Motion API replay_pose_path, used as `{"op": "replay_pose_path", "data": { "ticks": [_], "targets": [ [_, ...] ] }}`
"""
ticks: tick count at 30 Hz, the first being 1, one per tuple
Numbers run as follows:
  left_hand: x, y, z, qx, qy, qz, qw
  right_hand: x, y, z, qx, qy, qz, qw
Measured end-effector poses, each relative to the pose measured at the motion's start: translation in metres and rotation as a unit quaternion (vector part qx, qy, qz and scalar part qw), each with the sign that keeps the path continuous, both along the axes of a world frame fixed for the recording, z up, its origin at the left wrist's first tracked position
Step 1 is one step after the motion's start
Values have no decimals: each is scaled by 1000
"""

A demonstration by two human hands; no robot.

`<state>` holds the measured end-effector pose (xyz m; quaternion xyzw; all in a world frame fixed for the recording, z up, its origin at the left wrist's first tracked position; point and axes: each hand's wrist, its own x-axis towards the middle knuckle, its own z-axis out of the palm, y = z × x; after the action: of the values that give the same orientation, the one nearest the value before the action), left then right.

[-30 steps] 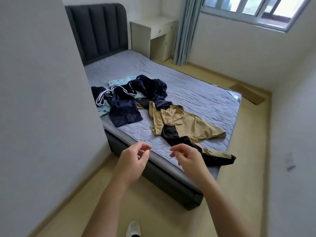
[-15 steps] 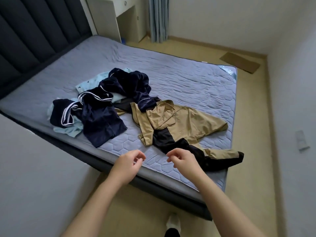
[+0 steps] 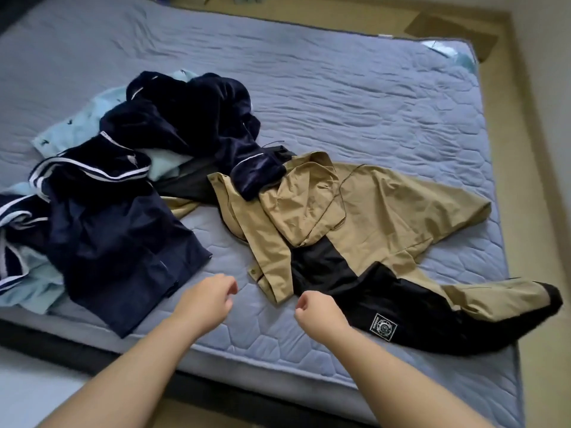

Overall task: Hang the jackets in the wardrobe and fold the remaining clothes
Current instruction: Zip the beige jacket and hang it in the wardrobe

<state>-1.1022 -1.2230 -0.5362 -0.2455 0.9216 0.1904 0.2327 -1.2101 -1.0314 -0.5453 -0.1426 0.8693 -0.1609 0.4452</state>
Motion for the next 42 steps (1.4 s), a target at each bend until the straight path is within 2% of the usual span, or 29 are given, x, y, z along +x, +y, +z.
{"op": "replay_pose_path", "data": {
  "ticks": [7,11,13,16,19,20,22,24,27,31,33,35,38,42],
  "targets": [
    [-49,-43,-93,-61,-38,-120,990,-6,-69,-110,51,38,-127,990],
    [-68,-50,-134,-76,3,-155,985,-5,-88,-151,105,70,-125,984],
    [-77,-52,-150,-124,60,-209,968,-6,-89,-162,111,112,-113,981],
    [-93,-51,-157,-212,94,-281,931,-19,-74,-167,65,146,-106,981],
    [-120,-43,-142,-253,69,-302,916,-32,-56,-153,-36,110,-118,986],
    [-130,-40,-134,-251,70,-304,916,-36,-53,-144,-65,100,-124,985],
    [-146,-36,-116,-177,112,-253,945,-48,-46,-125,-97,89,-114,985],
    [-160,-32,-88,-105,162,-187,963,-66,-34,-99,-94,98,-86,987],
    [-171,-10,-24,-109,180,-212,954,-101,-5,-48,-33,133,-22,990],
    [-177,37,72,-182,185,-354,899,-145,43,48,80,223,24,971],
    [-182,58,128,-205,193,-376,883,-162,62,109,104,275,23,956],
    [-192,75,187,-238,185,-379,875,-173,78,180,107,325,2,940],
    [-205,95,293,-337,178,-349,856,-181,98,296,82,393,-24,915],
    [-195,124,455,-420,251,-281,826,-178,122,462,53,480,-13,875]
  ]
}}
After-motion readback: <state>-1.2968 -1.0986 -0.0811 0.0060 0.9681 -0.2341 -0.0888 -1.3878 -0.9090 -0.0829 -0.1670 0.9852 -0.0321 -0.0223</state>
